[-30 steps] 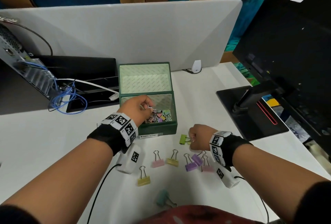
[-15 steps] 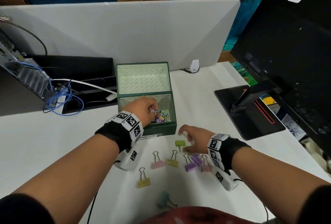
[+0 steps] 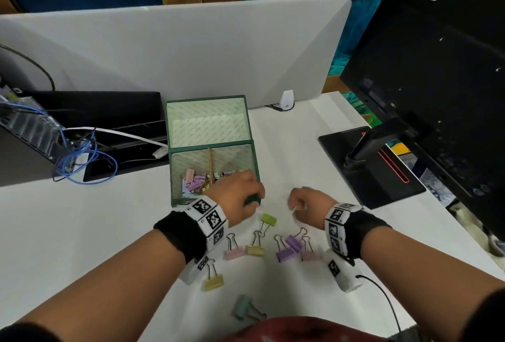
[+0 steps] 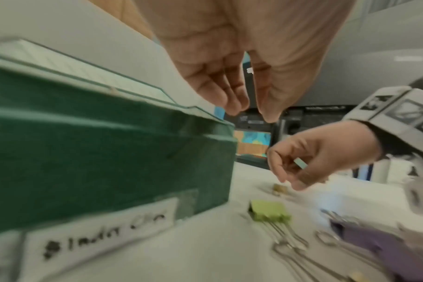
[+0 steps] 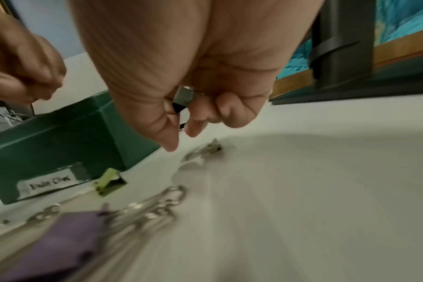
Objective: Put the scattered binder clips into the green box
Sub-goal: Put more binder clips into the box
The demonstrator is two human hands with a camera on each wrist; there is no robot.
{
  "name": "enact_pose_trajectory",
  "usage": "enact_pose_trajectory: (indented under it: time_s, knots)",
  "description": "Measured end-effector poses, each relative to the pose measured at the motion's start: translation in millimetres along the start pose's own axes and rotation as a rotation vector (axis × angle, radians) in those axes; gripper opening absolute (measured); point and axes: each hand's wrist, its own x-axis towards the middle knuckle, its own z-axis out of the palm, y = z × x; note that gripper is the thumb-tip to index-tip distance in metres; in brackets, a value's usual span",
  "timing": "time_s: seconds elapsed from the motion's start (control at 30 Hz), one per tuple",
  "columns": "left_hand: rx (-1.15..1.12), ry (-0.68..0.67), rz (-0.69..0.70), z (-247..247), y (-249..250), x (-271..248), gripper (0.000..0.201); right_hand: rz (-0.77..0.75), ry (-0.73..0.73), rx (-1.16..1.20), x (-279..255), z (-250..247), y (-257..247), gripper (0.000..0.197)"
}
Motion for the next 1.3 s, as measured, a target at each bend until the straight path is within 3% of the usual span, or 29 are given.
enact_pose_trajectory:
  time_s: [0.23, 0.47, 0.67, 0.87, 1.03, 1.17, 1.3]
  knots:
    - [0.111, -0.334, -0.017, 38, 18, 20, 0.033, 0.023, -0.169, -0.121, -14, -1, 16, 0.034]
    - [0.175, -0.462, -0.118, 61, 14, 31, 0.031, 0.07, -0.026, -0.084, -12, 0, 14, 0.037]
    - [0.085, -0.327, -0.066, 49, 14, 16, 0.025, 0.123, -0.045, -0.145, 4, 2, 13, 0.027]
    - [-0.292, 0.14, -0.145, -2, -3, -20, 0.016, 0.15, -0.067, -0.113, 4, -3, 14, 0.008]
    - [-0.357, 0.379, -0.308, -47, -43, -38, 0.031, 0.18, -0.125, -0.182, 15, -8, 9, 0.023]
    - [-0.279, 0.449, -0.4, -60, -64, -43, 0.019, 0.169, -0.172, -0.286, 15, -8, 4, 0.032]
    - [-0.205, 0.354, -0.427, -53, -69, -44, 0.029, 0.188, -0.194, -0.342, 12, -9, 4, 0.032]
